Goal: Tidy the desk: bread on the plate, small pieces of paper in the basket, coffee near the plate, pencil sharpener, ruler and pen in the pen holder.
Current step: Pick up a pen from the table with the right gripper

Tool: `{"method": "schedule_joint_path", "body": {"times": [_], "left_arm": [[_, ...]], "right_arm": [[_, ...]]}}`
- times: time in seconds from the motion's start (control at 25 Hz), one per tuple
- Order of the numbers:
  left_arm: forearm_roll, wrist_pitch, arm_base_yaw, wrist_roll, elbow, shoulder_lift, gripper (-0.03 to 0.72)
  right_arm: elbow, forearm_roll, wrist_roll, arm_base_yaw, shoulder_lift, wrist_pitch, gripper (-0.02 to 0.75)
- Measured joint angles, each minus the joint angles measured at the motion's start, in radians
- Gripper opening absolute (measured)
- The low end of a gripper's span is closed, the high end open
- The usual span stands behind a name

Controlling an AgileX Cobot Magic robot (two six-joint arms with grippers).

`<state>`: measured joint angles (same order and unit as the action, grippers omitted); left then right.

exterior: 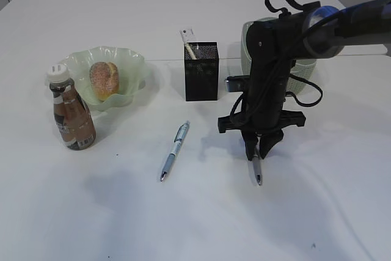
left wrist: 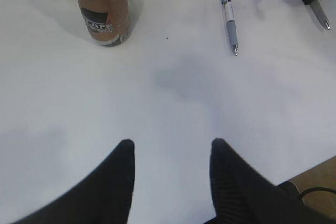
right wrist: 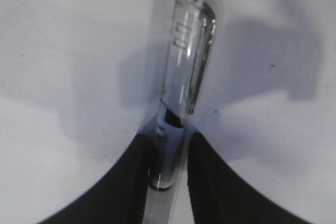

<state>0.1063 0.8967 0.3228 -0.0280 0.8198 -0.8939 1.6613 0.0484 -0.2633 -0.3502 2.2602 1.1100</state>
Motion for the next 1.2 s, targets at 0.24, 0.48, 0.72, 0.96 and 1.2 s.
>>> {"method": "schedule_joint_path", "body": {"times": [0.24,0.48,0.72,0.96,1.2], "left_arm": [[-0.001,0.000,0.000,0.000,0.000,0.000,0.330],[-0.003,0.000,0.000,0.000,0.000,0.000,0.330],[-0.005,0.000,0.000,0.000,0.000,0.000,0.330],[-0.005,0.000,0.000,0.000,0.000,0.000,0.314],[-0.005,0.000,0.000,0.000,0.000,0.000,0.304]], "right_arm": [[0.000,-0.005,0.000,0.000,0.000,0.002,0.204],[0.000,-0.018,0.006,0.000,0.000,0.006,0.097],[0.005,-0.022,0.010,0.000,0.000,0.014,0.094],[0.005,-0.048,0.010,0.000,-0.002,0.068,0.093],[0.005,-0.048,0.010,-0.002,-0.080,0.066,0.093]]}}
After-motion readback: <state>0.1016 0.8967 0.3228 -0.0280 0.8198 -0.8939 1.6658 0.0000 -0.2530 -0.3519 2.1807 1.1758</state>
